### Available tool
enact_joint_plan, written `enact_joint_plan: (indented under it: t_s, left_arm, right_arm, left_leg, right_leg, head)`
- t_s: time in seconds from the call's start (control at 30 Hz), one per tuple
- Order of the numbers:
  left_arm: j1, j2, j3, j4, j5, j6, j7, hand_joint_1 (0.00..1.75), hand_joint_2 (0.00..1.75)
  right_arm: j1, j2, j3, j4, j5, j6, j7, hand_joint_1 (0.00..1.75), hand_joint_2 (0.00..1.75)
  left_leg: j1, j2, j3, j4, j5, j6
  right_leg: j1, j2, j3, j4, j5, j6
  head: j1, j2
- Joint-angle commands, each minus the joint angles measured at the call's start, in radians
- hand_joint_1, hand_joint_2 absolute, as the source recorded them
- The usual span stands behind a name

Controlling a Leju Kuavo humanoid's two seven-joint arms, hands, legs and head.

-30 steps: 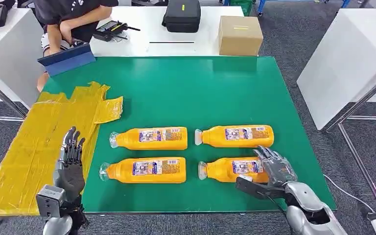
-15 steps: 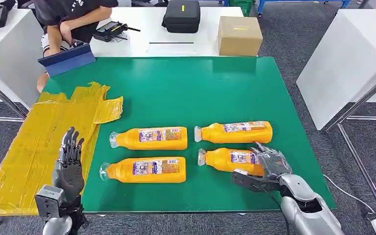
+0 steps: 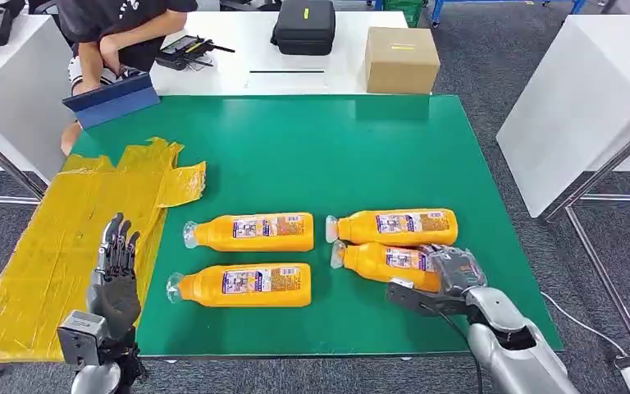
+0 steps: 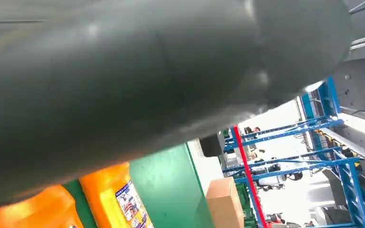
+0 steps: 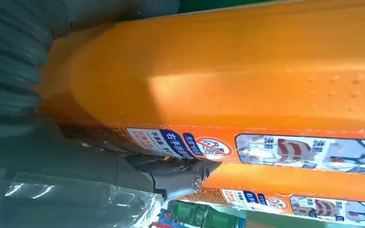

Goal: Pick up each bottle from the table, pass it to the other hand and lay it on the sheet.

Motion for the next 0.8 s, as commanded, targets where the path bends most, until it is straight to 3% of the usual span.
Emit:
enact_joint_plan:
  t_s: [0.03,0.17,0.4,0.57,0.8]
  left_arm:
    - [-0.007,0.026,0.0,0.03,0.001,0.0,-0.001,0.0,0.0]
    - [0.01,0.024,0.004,0.014,0.004,0.003,-0.002,0.0,0.0]
    - [0.058,0.012,0.01,-0.005,-0.01,0.014,-0.016,0.0,0.0]
    - [0.057,0.011,0.028,-0.022,-0.011,0.021,-0.019,0.0,0.0]
    - [0.042,0.003,0.024,-0.032,-0.027,0.013,0.002,0.0,0.0]
  right_arm:
    - [-0.015,0.009,0.055,0.081,-0.012,0.0,-0.004,1.62,1.75]
    - [0.0,0.022,0.047,0.031,-0.03,-0.052,-0.023,1.69,1.75]
    - [0.116,0.009,-0.004,-0.185,-0.057,-0.126,-0.027,1.69,1.75]
    - [0.026,0.066,-0.009,-0.188,-0.087,-0.141,-0.05,1.69,1.75]
    - [0.038,0.08,-0.017,-0.226,-0.091,-0.145,-0.043,1.73,1.75]
  left_leg:
    - [0.001,0.001,0.003,-0.001,-0.001,-0.004]
    - [0.001,0.001,0.002,-0.001,-0.001,-0.002]
    - [0.0,-0.001,0.0,0.0,-0.001,-0.003]
    - [0.001,0.004,-0.002,0.001,-0.003,-0.004]
    - [0.0,0.0,-0.004,0.0,0.0,-0.002]
  right_leg:
    - [0.001,0.0,0.003,-0.002,0.0,-0.002]
    - [0.001,0.0,0.002,-0.001,0.0,-0.001]
    - [0.0,-0.001,0.0,0.0,-0.002,-0.001]
    - [0.0,0.004,-0.001,0.001,-0.001,-0.002]
    - [0.0,0.0,-0.004,0.0,0.0,-0.001]
  head:
    - [0.0,0.0]
    - [0.0,0.0]
    - [0.0,0.0]
    - [0.0,0.0]
    - [0.0,0.0]
